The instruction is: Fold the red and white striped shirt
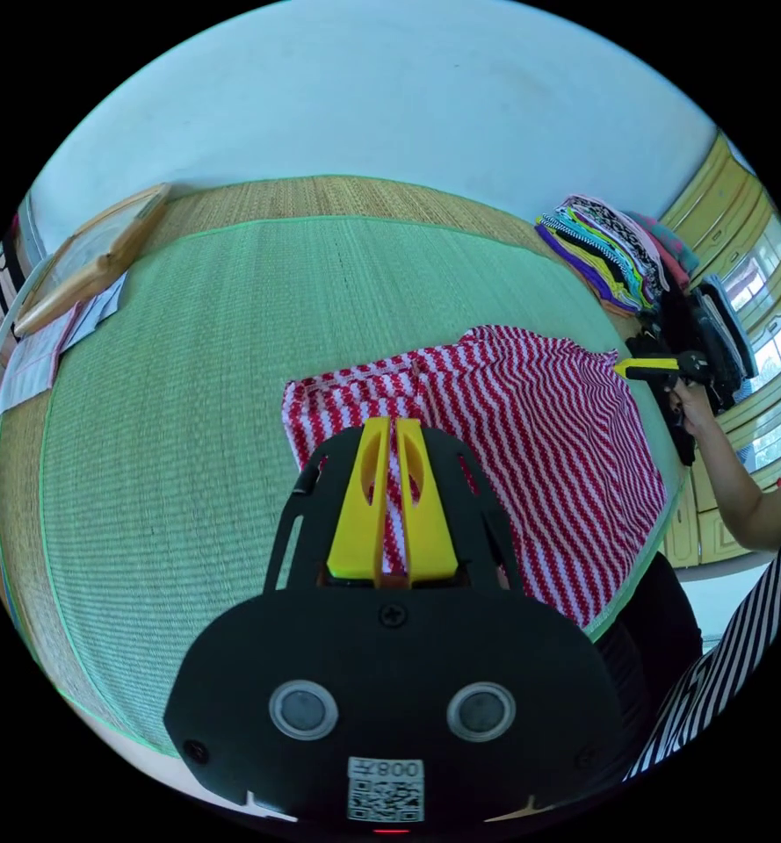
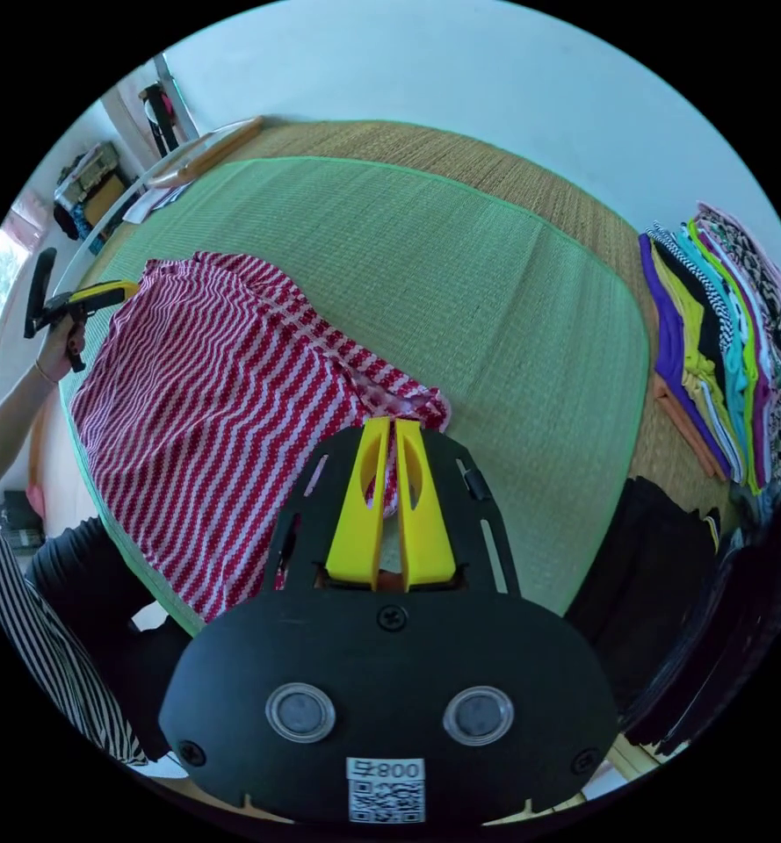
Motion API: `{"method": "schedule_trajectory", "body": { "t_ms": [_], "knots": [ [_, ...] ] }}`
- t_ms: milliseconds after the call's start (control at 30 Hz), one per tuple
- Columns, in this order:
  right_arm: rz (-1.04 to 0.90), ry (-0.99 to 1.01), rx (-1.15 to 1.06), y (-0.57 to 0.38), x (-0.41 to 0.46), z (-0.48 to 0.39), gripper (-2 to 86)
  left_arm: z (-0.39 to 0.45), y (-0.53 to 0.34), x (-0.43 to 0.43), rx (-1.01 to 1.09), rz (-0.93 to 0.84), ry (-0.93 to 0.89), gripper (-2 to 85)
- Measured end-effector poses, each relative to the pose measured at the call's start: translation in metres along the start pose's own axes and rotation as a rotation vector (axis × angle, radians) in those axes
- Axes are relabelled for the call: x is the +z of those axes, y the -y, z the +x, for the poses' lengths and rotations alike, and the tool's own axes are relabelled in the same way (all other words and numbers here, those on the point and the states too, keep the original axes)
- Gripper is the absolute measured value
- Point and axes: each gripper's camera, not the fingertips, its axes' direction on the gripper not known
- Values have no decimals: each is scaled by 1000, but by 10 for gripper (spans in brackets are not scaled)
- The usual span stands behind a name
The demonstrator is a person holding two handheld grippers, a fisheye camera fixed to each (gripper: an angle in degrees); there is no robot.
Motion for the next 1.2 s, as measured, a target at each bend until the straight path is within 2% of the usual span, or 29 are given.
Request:
{"method": "schedule_trajectory", "body": {
  "t_ms": [267, 500, 600, 733, 1000, 1200],
  "knots": [
    [71, 116, 108, 24, 2, 51, 1, -8, 21, 10, -16, -2, 25, 6],
    [148, 267, 239, 2, 5, 90, 12, -21, 17, -5, -70, 58, -28, 19],
    [176, 305, 256, -14, 2, 90, 17, -16, 11, -14, -30, 68, -71, 41],
    [198, 339, 251, -30, -3, 80, 20, -10, 8, -13, 32, 23, -27, 54],
    [161, 378, 221, -50, 7, 49, 23, -3, 18, -3, 85, -35, -35, 24],
    [122, 407, 222, -58, 22, 36, 27, -8, 17, -17, 60, 22, -28, 9]
  ]
}}
